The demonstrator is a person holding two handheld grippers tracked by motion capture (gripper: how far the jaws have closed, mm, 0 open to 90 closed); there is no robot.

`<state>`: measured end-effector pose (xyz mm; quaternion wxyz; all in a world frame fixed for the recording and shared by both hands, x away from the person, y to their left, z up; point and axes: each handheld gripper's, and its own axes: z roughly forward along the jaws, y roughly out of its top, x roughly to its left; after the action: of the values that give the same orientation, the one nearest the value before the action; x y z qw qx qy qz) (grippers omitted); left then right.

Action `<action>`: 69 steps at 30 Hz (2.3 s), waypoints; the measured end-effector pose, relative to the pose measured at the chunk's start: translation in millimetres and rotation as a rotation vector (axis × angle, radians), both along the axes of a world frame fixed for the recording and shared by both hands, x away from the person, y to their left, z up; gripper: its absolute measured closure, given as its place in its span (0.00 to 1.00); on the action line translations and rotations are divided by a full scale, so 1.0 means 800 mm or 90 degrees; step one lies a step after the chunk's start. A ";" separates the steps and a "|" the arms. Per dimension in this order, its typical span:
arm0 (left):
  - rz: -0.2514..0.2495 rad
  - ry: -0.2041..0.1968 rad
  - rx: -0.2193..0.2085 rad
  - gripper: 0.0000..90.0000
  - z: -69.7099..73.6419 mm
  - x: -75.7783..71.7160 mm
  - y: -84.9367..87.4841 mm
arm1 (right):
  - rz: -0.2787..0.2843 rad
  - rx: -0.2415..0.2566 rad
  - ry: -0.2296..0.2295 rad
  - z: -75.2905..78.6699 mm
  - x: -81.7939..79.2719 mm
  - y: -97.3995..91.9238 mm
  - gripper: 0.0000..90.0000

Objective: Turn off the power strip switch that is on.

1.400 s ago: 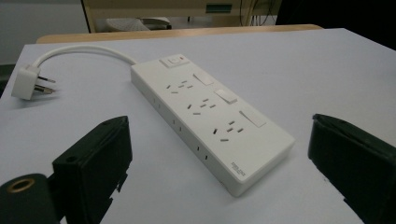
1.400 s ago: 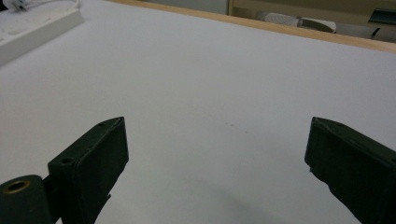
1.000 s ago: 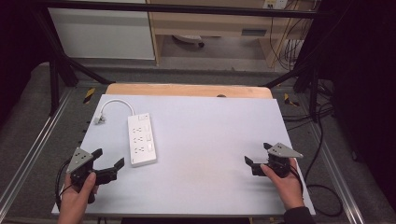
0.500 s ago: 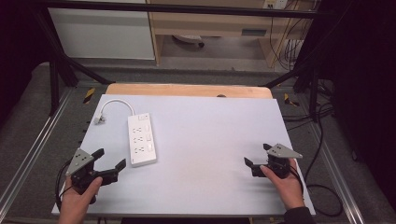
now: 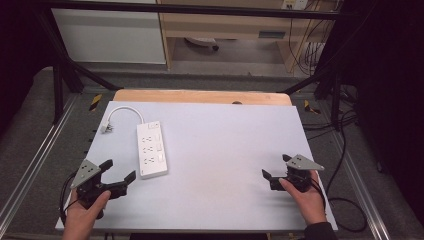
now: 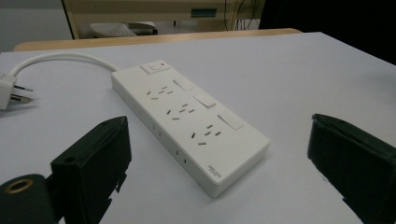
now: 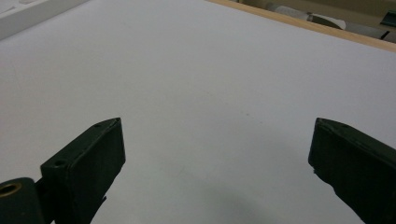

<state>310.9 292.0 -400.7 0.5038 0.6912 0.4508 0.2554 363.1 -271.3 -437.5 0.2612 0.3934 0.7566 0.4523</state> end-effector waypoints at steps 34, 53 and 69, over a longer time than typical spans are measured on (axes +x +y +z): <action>-0.038 0.018 0.032 0.07 0.043 0.048 -0.042 | 0.022 0.013 0.012 0.000 -0.002 0.004 0.04; -0.059 0.005 0.045 0.08 0.076 0.077 -0.075 | 0.025 0.010 0.015 -0.001 -0.003 0.005 0.04; -0.077 0.016 0.073 0.08 0.081 0.100 -0.097 | 0.027 0.011 0.011 0.000 -0.003 0.004 0.04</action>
<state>390.6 214.3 -336.2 0.4724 0.7481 0.3991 0.2409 360.5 -267.8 -437.8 0.2418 0.3834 0.7628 0.4611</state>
